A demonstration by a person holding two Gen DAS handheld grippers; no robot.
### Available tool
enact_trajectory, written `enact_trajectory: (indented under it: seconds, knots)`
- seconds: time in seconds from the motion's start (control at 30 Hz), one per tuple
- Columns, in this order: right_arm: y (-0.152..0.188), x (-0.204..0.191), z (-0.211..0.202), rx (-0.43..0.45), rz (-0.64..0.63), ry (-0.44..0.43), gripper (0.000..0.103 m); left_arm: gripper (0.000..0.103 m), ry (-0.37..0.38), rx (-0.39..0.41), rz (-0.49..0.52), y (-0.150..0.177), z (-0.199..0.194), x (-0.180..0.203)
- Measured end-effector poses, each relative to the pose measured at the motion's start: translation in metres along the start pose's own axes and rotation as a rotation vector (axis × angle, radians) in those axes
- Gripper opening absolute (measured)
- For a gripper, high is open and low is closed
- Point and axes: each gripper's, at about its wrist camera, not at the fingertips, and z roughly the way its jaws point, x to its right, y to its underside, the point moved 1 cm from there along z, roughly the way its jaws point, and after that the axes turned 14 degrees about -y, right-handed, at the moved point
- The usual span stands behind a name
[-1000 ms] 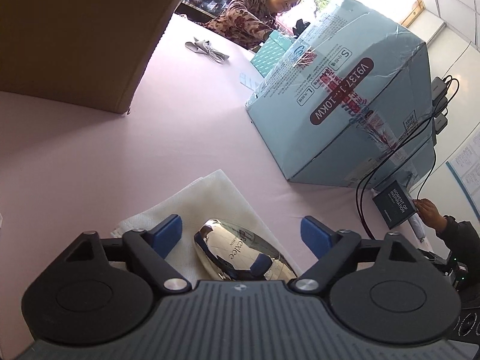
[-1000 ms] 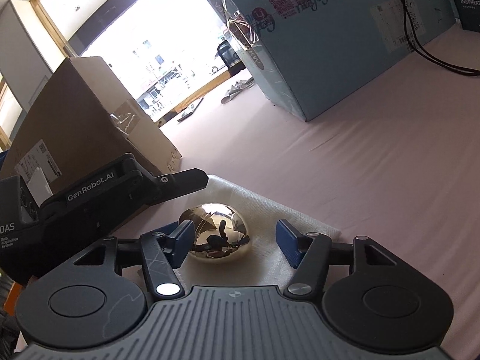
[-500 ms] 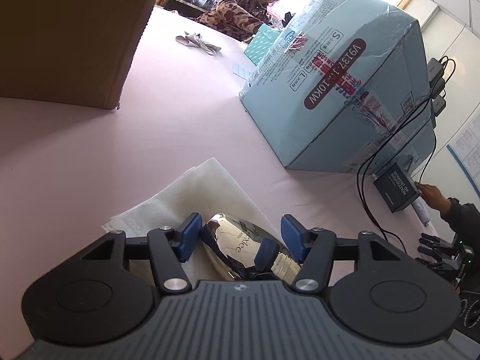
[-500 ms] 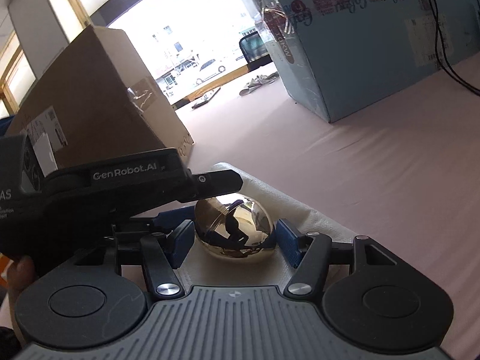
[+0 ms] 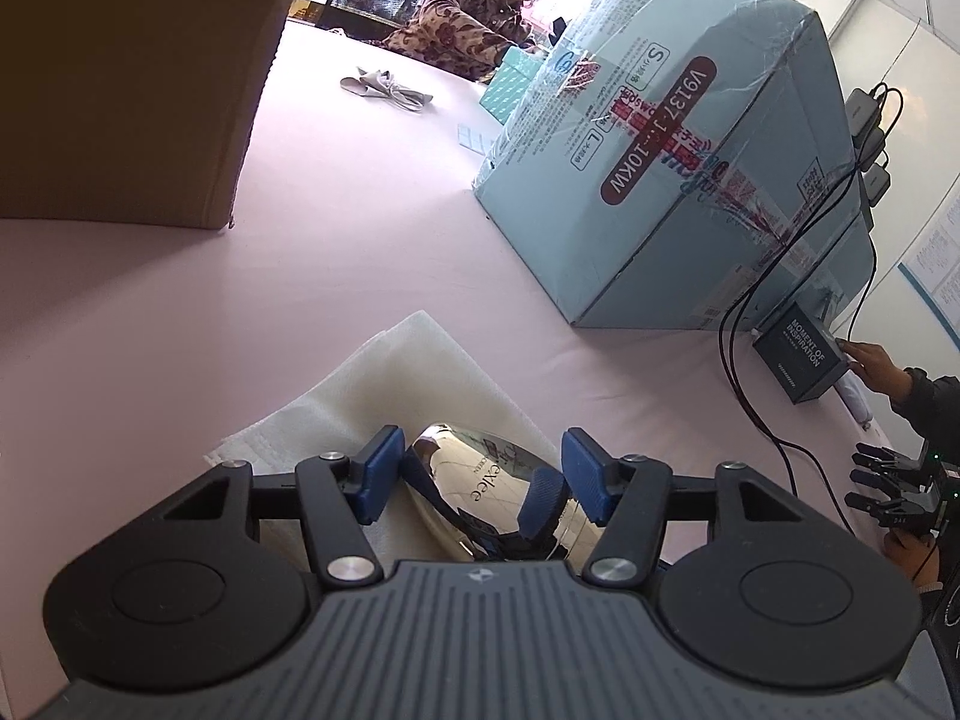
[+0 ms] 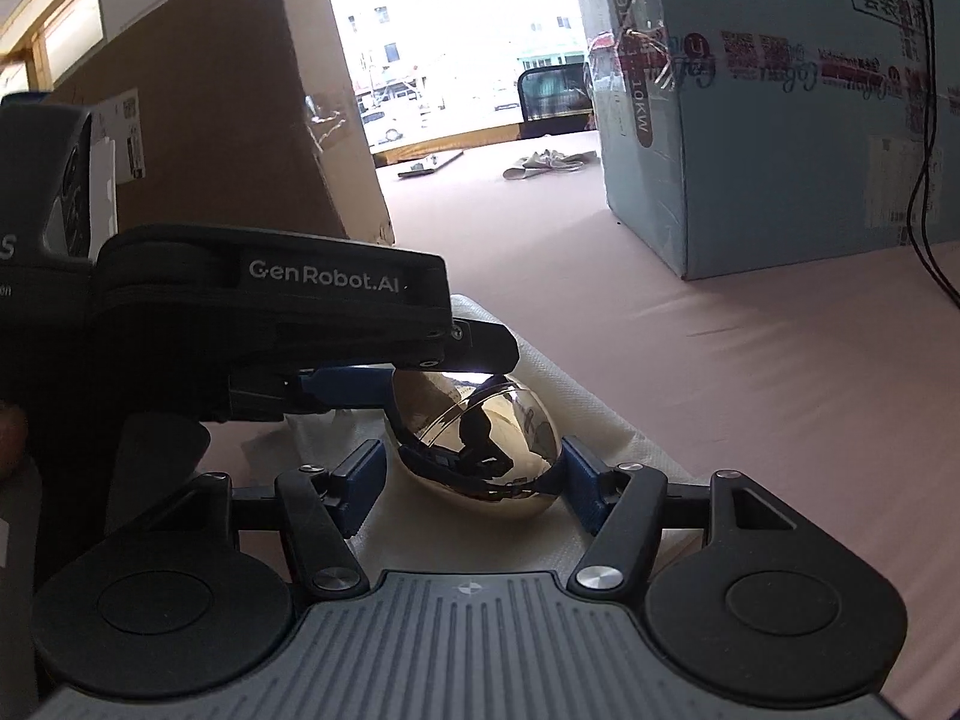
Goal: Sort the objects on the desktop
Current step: 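Close the left gripper around the gold egg and lift it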
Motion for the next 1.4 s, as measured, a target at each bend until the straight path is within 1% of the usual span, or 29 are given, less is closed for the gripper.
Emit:
enact_trajectory:
  seconds: [0.13,0.33,0.67,0.87,1.03,1.23,1.4]
  knots:
    - [0.001,-0.003,0.002,-0.016,-0.042,0.026,0.057,0.055,-0.01,0.002,0.006,0.0,-0.001,0.001]
    - [0.001,-0.005,0.003,-0.021,-0.066,0.036,0.056,0.055,-0.015,0.004,0.009,0.001,-0.002,0.001]
    - [0.0,-0.007,0.001,-0.014,-0.073,0.018,0.056,0.055,-0.028,0.01,0.028,0.0,-0.009,0.002]
    - [-0.001,-0.009,-0.004,0.002,-0.077,0.006,0.056,0.055,-0.032,0.036,0.039,0.001,-0.017,0.004]
    - [0.0,-0.013,-0.011,0.032,-0.097,-0.002,0.056,0.055,-0.026,0.068,0.034,0.002,-0.028,0.005]
    - [-0.003,-0.017,-0.021,0.079,-0.098,-0.016,0.056,0.055,-0.021,0.112,0.051,0.001,-0.044,0.011]
    - [-0.005,-0.022,-0.036,0.138,-0.097,-0.029,0.056,0.055,-0.014,0.144,0.047,0.0,-0.061,0.015]
